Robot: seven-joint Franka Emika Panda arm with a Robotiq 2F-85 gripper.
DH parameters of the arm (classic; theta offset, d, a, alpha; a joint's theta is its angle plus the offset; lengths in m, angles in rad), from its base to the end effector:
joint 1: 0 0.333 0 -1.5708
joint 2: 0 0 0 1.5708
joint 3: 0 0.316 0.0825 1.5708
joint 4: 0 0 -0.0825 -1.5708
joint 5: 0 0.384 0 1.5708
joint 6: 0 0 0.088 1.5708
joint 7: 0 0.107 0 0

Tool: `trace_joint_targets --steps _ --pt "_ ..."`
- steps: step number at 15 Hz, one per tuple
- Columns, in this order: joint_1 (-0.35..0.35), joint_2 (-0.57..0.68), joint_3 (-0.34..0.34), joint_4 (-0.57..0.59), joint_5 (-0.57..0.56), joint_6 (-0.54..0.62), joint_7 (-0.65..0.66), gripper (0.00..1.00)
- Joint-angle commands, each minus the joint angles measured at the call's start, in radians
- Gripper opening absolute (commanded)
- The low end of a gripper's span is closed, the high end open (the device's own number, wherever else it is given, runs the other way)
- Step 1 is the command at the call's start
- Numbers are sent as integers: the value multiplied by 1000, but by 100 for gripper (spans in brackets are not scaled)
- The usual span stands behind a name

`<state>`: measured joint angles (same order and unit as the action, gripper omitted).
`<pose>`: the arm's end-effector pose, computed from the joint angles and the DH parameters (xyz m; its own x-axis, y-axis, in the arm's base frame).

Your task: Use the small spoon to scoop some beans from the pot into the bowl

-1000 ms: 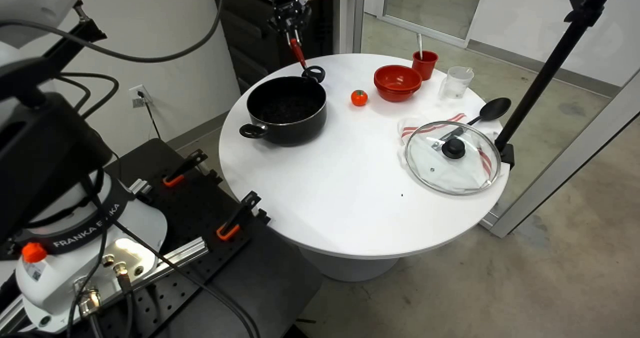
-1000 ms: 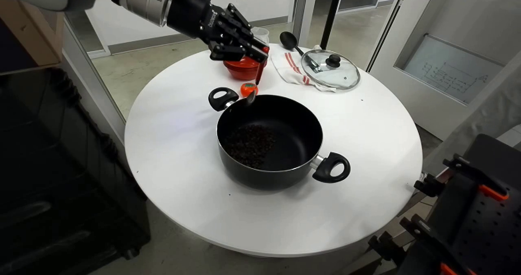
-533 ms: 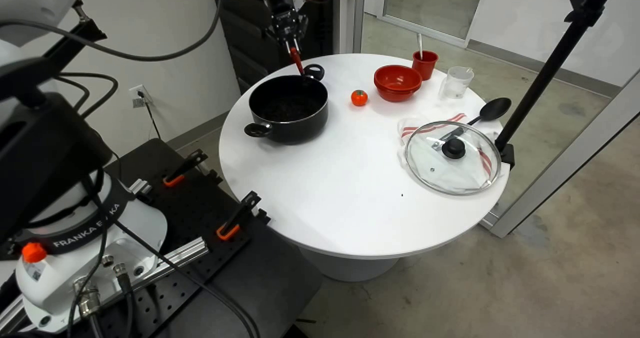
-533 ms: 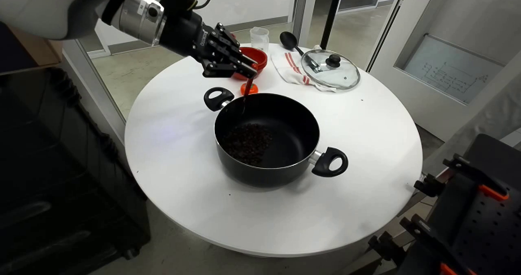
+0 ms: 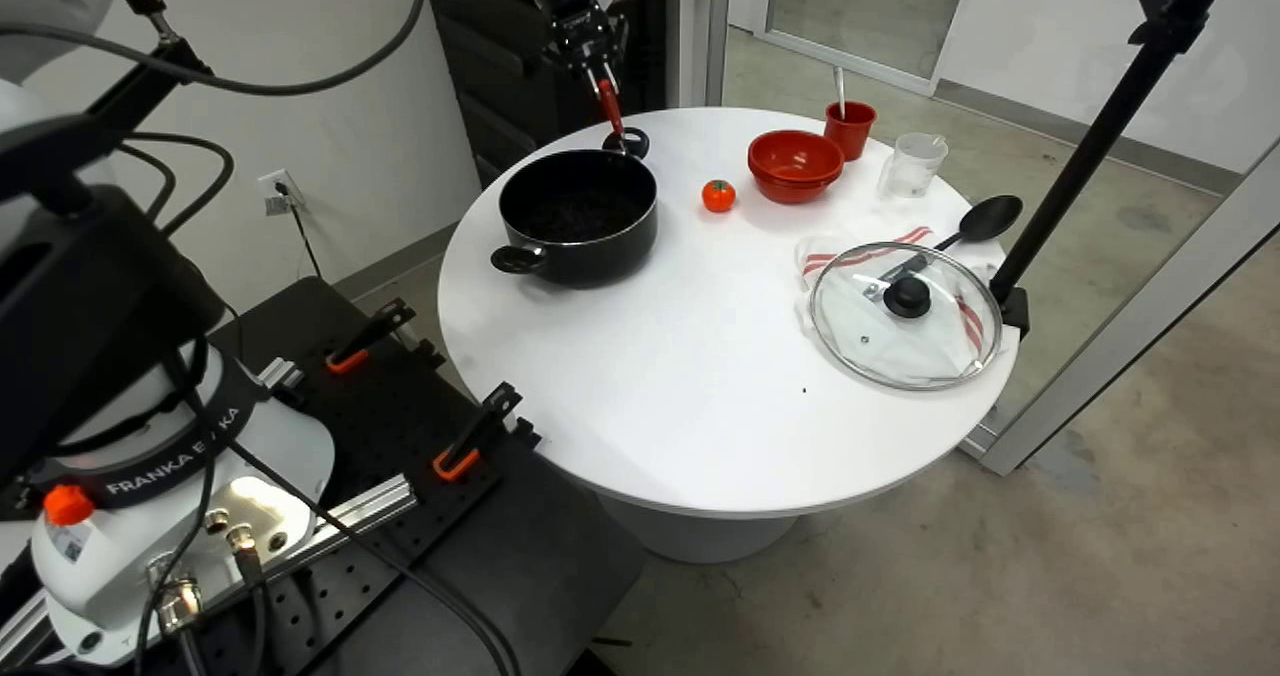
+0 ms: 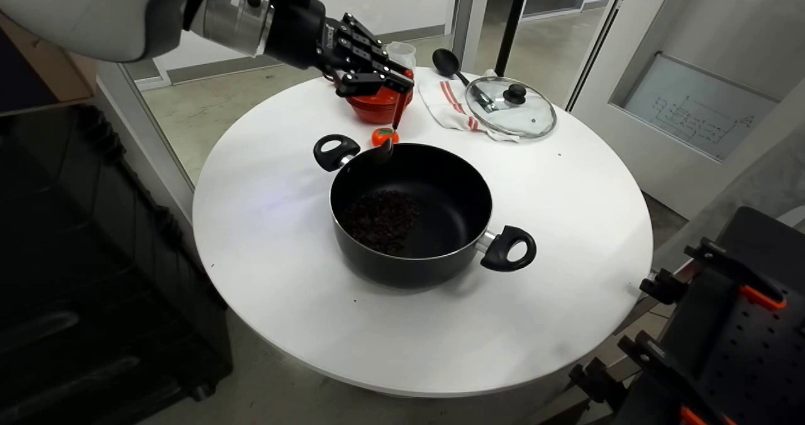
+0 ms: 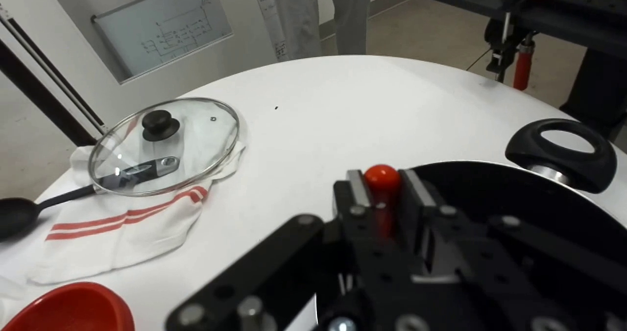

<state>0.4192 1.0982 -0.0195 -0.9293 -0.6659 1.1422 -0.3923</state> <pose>0.6625 0.1954 0.1994 0.4548 0.2508 -0.8546 0.7937 -0.5494 0.2612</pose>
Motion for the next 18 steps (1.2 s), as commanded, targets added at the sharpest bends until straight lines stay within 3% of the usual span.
trace_joint_targets --steps 1,6,13,18 --pt "-40 -153 36 -225 4 157 -12 5" --pt "-111 -305 85 -455 19 339 -27 5" --pt "-186 -491 127 -740 -92 332 -83 5" --pt "-221 -550 174 -871 -86 347 -81 5"
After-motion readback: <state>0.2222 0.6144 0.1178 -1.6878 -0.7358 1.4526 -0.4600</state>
